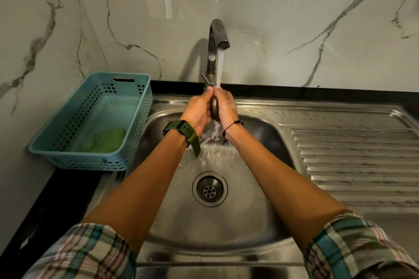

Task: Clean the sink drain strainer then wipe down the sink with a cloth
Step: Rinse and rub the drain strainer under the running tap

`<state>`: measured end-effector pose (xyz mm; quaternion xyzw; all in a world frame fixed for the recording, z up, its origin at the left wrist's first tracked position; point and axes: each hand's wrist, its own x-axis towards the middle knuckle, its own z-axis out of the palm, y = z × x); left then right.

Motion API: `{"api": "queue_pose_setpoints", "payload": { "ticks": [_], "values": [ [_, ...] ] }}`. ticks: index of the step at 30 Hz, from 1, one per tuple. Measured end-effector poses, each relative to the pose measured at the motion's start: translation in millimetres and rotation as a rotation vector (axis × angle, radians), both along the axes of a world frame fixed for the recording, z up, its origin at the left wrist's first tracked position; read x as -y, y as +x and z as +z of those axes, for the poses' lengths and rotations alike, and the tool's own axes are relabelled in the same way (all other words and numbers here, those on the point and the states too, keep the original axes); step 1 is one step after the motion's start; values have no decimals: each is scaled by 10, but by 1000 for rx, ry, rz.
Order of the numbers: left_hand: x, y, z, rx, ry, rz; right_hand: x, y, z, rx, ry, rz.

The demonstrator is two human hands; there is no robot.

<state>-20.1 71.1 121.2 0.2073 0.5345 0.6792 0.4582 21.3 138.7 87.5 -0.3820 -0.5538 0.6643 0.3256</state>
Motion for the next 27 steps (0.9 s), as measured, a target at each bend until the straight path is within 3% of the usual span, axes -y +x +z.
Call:
{"api": "queue_pose_setpoints", "payload": {
  "ticks": [3,7,11,15,17,20,22,24,25,27],
  "values": [
    [-37,18,0,-233,-15,117,33,-9,97,-67,-80,20],
    [30,-8,-61,-121,34,77,-24,-65,254,40,-93,37],
    [10,-42,-93,-281,-55,135,-15,-59,201,-82,-311,-9],
    [20,-92,-179,43,-46,324,-78,10,183,-151,-575,-76],
    [18,-72,-230,180,-37,348,-38,37,182,-173,-511,-37],
    [25,-19,-297,393,34,206,26,148,104,-117,-89,-28],
    [10,-45,-335,494,68,14,43,286,66,84,460,107],
    [-38,-71,-362,571,40,-27,27,387,13,282,933,297],
    [-54,-68,-371,606,41,-4,18,431,-13,325,1057,352],
    [-65,-29,-402,631,58,45,27,470,-24,312,1089,380]
  ]
}}
